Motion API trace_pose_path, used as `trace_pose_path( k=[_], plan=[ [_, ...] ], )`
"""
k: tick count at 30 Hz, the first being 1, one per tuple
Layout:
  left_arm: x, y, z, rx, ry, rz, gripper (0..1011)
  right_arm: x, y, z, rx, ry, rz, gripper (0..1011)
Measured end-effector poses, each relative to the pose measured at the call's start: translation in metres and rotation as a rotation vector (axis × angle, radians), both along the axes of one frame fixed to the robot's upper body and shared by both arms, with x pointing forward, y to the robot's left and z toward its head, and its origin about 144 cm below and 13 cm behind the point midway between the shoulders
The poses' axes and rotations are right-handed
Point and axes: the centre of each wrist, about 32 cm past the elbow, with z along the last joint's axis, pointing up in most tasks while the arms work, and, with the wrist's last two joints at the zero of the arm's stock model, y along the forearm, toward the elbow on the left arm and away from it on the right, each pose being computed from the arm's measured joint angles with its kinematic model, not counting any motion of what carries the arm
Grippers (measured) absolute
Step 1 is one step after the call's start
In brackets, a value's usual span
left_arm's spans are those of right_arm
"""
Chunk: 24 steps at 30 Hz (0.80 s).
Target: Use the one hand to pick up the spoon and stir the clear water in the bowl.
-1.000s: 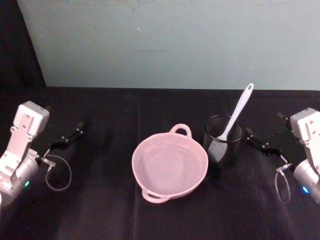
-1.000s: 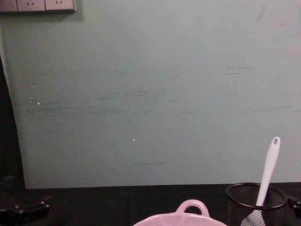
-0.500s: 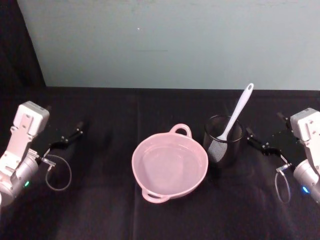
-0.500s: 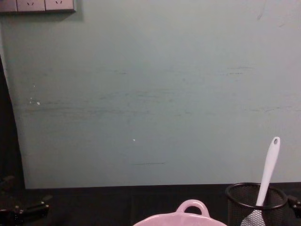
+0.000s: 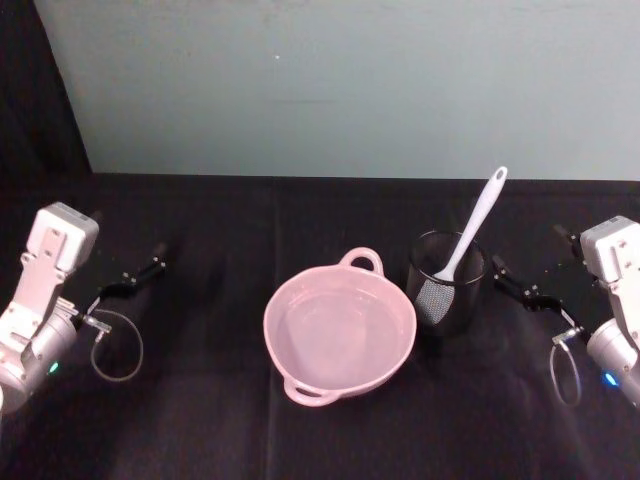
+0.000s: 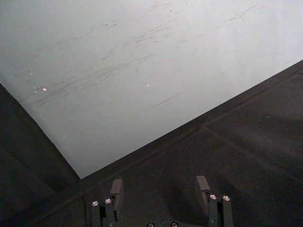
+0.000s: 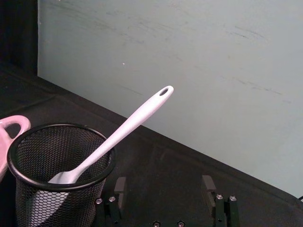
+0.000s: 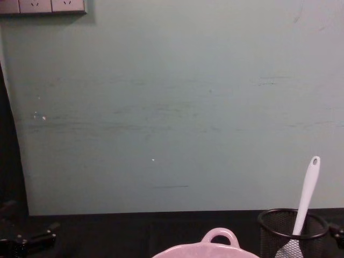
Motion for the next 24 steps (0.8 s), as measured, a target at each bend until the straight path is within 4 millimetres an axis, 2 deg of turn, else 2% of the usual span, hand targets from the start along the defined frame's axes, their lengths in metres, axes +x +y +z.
trace_pose_path(
  k=[4, 12, 19, 24],
  plan=[
    [0.0, 0.0, 0.0, 0.0, 0.0, 0.0, 1005, 0.0, 0.0, 0.001, 0.0, -0.003, 0.002, 1003],
    [0.0, 0.0, 0.0, 0.0, 0.0, 0.0, 1005, -0.013, -0.015, 0.017, 0.029, -0.026, 0.001, 1003],
    [0.0, 0.0, 0.0, 0.0, 0.0, 0.0, 1005, -0.024, -0.03, 0.029, 0.212, 0.001, 0.021, 1003],
    [0.0, 0.0, 0.0, 0.0, 0.0, 0.0, 1005, -0.023, -0.039, 0.04, 0.421, 0.06, 0.087, 1003]
  ],
)
